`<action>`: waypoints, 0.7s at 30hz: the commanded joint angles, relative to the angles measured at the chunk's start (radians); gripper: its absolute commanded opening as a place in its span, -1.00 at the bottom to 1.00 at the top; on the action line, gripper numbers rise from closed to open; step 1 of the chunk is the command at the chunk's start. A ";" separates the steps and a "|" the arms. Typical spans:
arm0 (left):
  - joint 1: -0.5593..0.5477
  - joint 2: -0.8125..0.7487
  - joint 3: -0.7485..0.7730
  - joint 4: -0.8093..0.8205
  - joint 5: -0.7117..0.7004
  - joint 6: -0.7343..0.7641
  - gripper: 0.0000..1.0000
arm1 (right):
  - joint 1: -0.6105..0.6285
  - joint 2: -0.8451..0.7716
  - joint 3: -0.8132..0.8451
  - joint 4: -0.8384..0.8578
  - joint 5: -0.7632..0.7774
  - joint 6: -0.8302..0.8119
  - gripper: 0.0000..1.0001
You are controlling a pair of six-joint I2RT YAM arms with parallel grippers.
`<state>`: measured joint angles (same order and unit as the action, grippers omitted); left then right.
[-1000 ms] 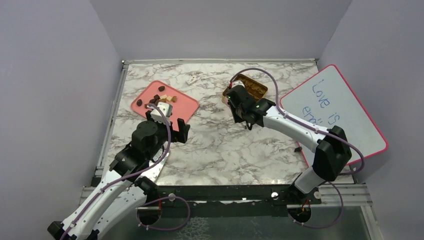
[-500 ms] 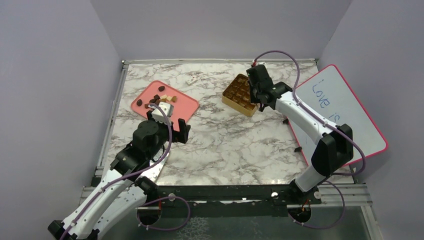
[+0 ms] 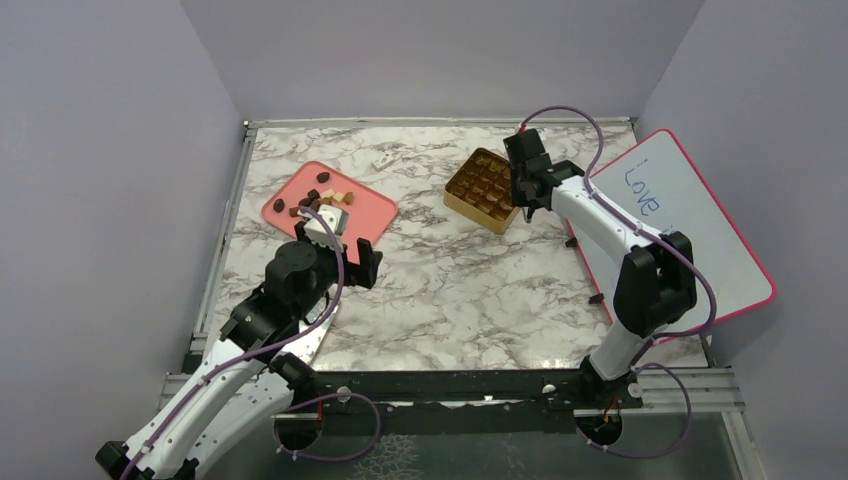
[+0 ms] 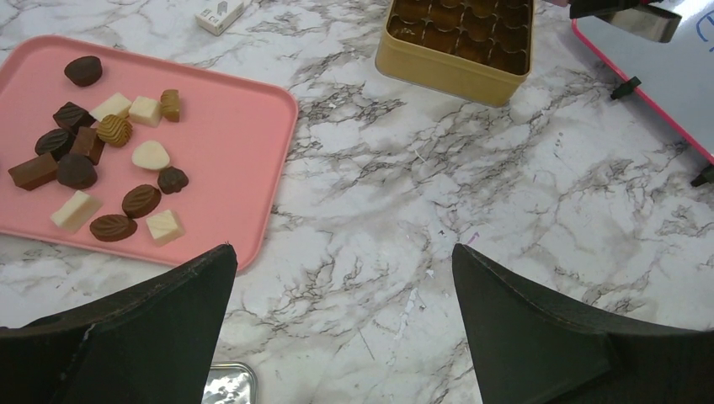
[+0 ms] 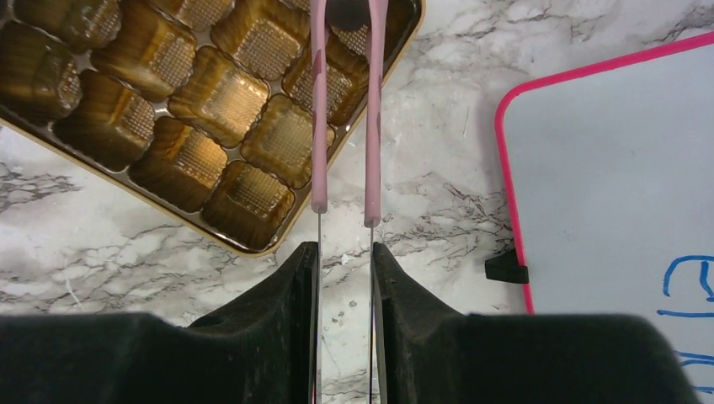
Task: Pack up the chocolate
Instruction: Place the fake chocolate in the packing box.
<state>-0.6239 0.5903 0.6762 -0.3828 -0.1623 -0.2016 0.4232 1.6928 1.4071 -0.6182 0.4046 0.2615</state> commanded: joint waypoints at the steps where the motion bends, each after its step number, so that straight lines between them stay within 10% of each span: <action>1: -0.002 0.004 -0.002 0.028 0.026 0.002 0.98 | -0.004 0.025 -0.017 0.035 0.045 -0.001 -0.40; 21: -0.002 -0.005 -0.007 0.025 0.008 0.006 0.98 | -0.005 0.027 -0.053 0.064 0.091 -0.015 -0.33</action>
<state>-0.6239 0.5957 0.6762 -0.3828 -0.1581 -0.2012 0.4232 1.7168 1.3598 -0.5842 0.4583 0.2600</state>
